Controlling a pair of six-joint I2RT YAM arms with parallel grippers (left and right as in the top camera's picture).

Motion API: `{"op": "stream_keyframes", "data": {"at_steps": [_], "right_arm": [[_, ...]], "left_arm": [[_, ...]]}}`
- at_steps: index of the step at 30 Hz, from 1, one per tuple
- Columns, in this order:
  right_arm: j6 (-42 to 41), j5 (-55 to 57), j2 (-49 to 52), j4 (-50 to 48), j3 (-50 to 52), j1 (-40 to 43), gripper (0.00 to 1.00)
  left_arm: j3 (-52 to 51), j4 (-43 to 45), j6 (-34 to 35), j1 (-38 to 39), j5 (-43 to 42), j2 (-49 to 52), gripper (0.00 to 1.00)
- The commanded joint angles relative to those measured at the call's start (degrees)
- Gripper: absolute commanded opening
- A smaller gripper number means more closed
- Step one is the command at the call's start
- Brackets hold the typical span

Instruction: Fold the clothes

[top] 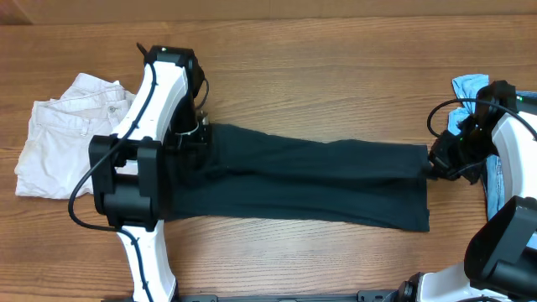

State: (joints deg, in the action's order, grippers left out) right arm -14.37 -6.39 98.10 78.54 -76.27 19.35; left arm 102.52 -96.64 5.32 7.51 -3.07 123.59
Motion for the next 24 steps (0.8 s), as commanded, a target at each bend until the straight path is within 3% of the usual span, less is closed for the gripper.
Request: {"op": "stream_keyframes", "data": {"at_steps": [1, 2, 3, 5, 6, 9, 14, 15, 19, 24], "right_arm": [[-0.8, 3.9, 0.0, 0.7, 0.2, -0.2, 0.05], [-0.9, 3.9, 0.0, 0.7, 0.2, -0.2, 0.10], [-0.9, 3.8, 0.0, 0.7, 0.2, -0.2, 0.23], [-0.9, 3.8, 0.0, 0.7, 0.2, -0.2, 0.47], [-0.8, 3.8, 0.0, 0.8, 0.2, -0.2, 0.52], [-0.7, 2.0, 0.0, 0.6, 0.1, -0.2, 0.51], [13.2, -22.5, 0.0, -1.2, 0.1, -3.3, 0.53], [13.1, -22.7, 0.0, -2.2, 0.1, -5.1, 0.54], [13.1, -22.6, 0.0, -4.6, 0.1, -9.8, 0.54], [12.9, -22.6, 0.0, -6.3, 0.1, -12.9, 0.55]], "left_arm": [[-1.9, -0.2, -2.0, -0.8, 2.1, -5.5, 0.04], [-1.9, -0.2, -2.1, -1.1, 2.1, -6.3, 0.04], [-1.9, -0.2, -2.1, -1.2, 2.0, -6.8, 0.06], [-1.9, -0.2, -2.2, -1.6, 2.0, -8.1, 0.33], [-1.9, -0.2, -2.3, -1.9, 2.1, -8.9, 0.36], [-1.4, -0.2, -2.3, -3.9, 1.5, -11.8, 0.56], [-1.3, 1.0, -1.2, -10.8, -0.9, -16.9, 0.66], [-1.3, 3.3, -0.7, -13.2, -2.6, -17.5, 0.77], [-3.5, 11.3, -2.0, -16.2, -9.4, -16.9, 0.77], [-12.2, 22.6, 1.0, -13.6, -10.1, -16.0, 0.70]]}}
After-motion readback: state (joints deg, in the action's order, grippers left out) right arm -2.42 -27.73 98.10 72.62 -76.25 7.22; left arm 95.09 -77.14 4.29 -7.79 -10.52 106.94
